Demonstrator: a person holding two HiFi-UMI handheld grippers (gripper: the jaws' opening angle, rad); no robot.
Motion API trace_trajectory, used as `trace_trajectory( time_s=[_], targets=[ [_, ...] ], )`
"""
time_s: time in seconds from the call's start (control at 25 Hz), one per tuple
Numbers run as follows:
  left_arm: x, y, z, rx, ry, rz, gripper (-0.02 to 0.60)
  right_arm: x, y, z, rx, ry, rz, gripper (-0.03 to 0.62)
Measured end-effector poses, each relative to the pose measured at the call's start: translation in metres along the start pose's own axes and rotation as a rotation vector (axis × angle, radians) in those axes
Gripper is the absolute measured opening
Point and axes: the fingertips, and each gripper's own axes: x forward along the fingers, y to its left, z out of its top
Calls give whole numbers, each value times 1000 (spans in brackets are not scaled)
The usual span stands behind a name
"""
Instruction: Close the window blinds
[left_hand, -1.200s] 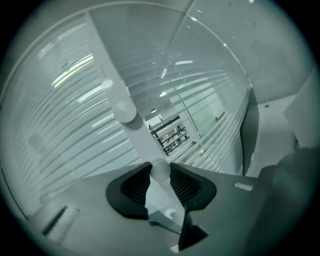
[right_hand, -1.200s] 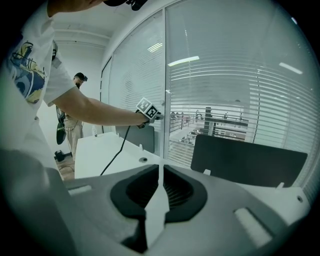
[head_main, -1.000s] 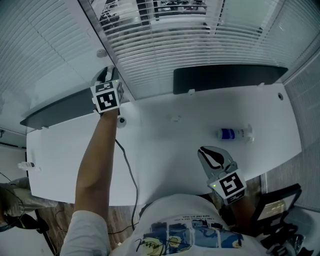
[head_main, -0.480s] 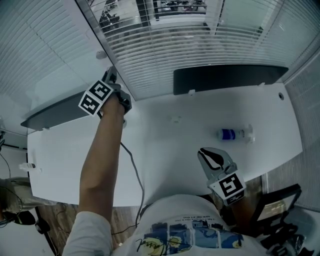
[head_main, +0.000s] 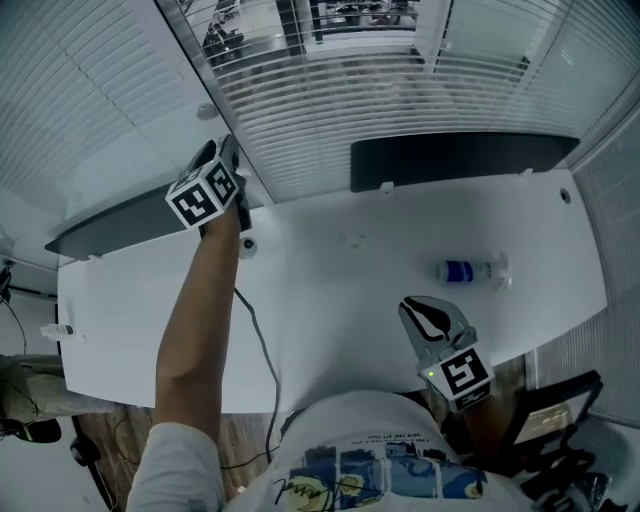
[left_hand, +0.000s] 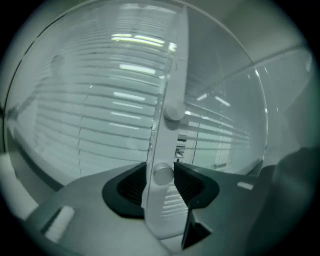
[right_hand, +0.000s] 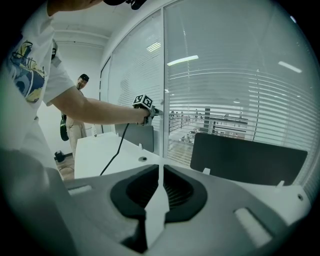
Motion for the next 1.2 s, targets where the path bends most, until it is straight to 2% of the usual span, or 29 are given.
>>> trace_trajectory(
  time_s=[0.16,0.28,0.48,0.76,0.88,0.96,1.08,1.2],
  targets=[
    [-6,-13,8,488,13,36,187,0,0,5,-24,3,4,18],
    [-9,-26,4,773,22,28,187,1,1,8,-19,-10,4,18],
    [-9,-28,-6,1050,42,35,186,0,2,7,-15,1,3,18],
    [0,-26,-19,1471,83,110,184,1,3,8,6,-1,10,18],
    [5,-27,-22,1595,95,112,179,2,0,8,-20,3,-4,18],
    [7,-26,-23,1623,101,108,146,2,0,6,-7,-2,-2,18],
    [8,-26,-25,1605,101,107,132,1,0,5,14,0,-1,18],
    [7,-26,-23,1546,90,108,132,1,0,6,11,0,2,18]
  ],
)
